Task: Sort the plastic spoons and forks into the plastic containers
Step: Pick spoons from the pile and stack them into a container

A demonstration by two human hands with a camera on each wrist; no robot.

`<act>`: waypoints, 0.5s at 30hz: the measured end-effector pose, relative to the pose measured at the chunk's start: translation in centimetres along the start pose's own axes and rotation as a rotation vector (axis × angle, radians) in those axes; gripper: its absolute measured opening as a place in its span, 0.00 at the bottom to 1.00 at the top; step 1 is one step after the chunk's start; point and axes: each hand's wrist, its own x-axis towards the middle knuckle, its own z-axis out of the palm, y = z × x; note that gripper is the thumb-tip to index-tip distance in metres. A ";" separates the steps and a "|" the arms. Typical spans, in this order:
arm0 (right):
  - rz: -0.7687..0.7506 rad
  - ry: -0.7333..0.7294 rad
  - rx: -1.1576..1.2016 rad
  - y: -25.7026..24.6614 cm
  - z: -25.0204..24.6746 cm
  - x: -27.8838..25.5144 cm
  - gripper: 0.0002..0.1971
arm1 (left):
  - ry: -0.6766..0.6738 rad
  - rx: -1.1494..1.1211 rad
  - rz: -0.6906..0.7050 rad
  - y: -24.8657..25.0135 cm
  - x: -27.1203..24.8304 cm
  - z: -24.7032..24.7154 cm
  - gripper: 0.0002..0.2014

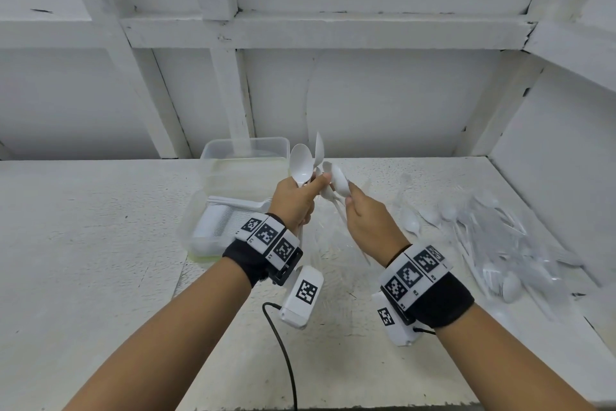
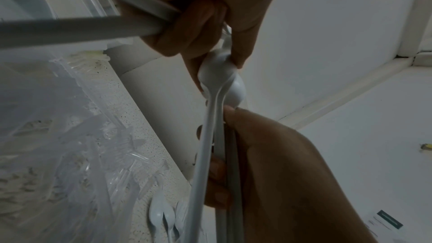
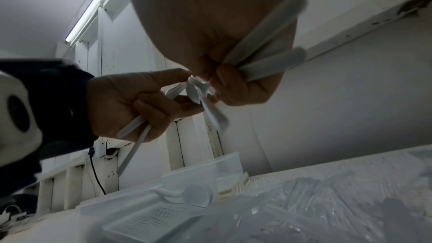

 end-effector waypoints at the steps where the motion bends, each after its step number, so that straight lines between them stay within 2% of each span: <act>1: 0.003 -0.015 0.016 0.0 0.0 0.0 0.21 | 0.004 0.003 -0.004 -0.1 0.1 0.0 0.10; 10: 0.030 -0.113 -0.127 -0.3 0.9 0.1 0.26 | -0.023 0.071 -0.001 -0.3 0.1 0.1 0.11; 15: 0.025 -0.074 -0.078 -0.4 1.5 0.2 0.26 | -0.020 0.113 0.009 -0.2 0.5 -0.1 0.11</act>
